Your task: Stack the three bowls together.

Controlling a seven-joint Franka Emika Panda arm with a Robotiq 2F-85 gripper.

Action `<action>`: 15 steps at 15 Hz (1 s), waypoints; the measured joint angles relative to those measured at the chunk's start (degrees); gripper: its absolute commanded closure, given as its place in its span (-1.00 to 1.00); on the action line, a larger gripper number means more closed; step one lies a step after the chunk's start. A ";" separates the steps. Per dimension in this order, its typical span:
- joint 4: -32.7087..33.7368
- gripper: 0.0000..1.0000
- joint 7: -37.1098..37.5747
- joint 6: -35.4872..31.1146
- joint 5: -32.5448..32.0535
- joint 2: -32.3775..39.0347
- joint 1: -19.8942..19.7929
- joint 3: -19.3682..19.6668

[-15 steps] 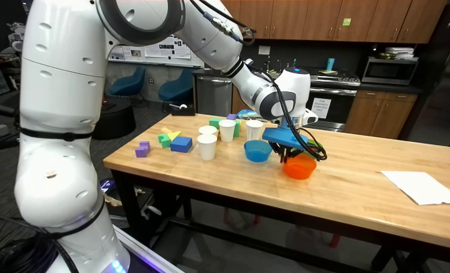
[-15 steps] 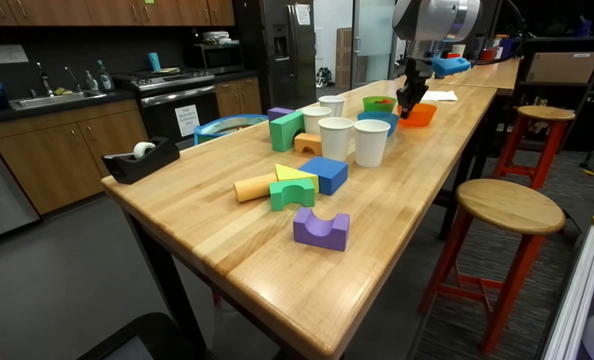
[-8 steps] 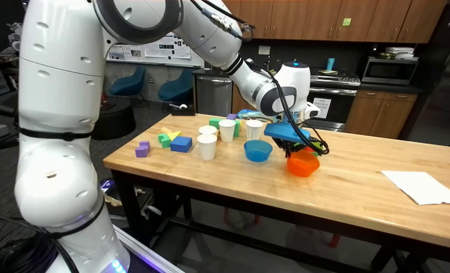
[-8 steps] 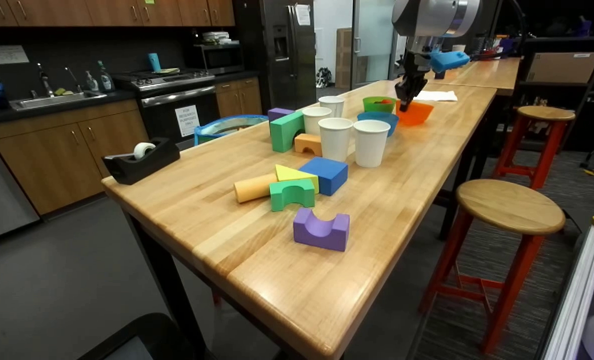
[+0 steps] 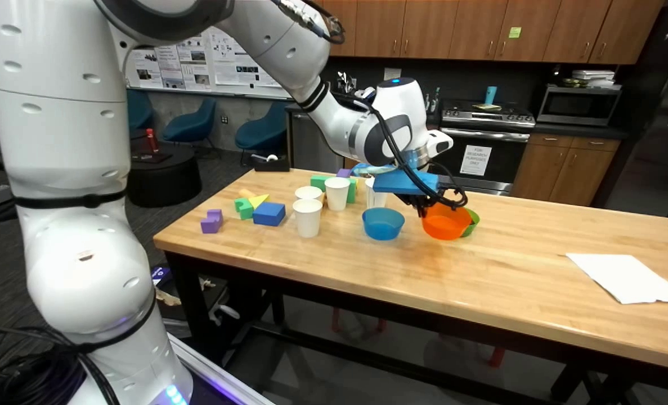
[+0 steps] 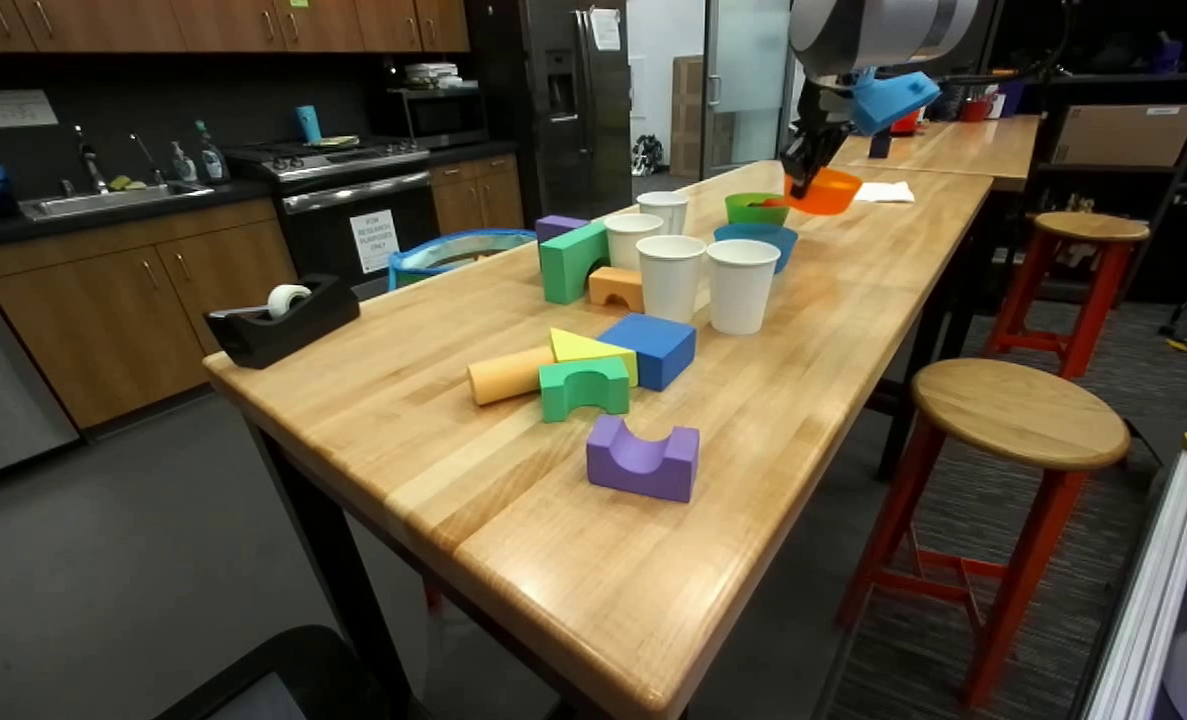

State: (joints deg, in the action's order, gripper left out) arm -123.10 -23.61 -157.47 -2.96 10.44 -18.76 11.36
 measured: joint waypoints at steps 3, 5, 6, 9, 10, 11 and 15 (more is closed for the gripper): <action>-6.99 0.98 7.54 -5.90 -11.74 -5.43 3.15 1.51; -11.10 0.98 13.57 -8.11 -22.16 -9.38 4.45 2.00; -12.69 0.98 16.43 -8.36 -27.27 -11.39 4.72 1.93; -16.24 0.98 20.94 -8.28 -37.76 -16.94 4.77 0.72; -17.28 0.98 21.01 -8.23 -39.23 -18.62 4.80 0.12; -18.26 0.98 20.30 -8.14 -39.51 -20.03 5.05 -0.41; -20.87 0.98 13.69 -6.11 -38.03 -23.05 7.12 -1.73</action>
State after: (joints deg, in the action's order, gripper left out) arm -143.97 -9.92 -163.58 -40.98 -12.61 -11.65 9.63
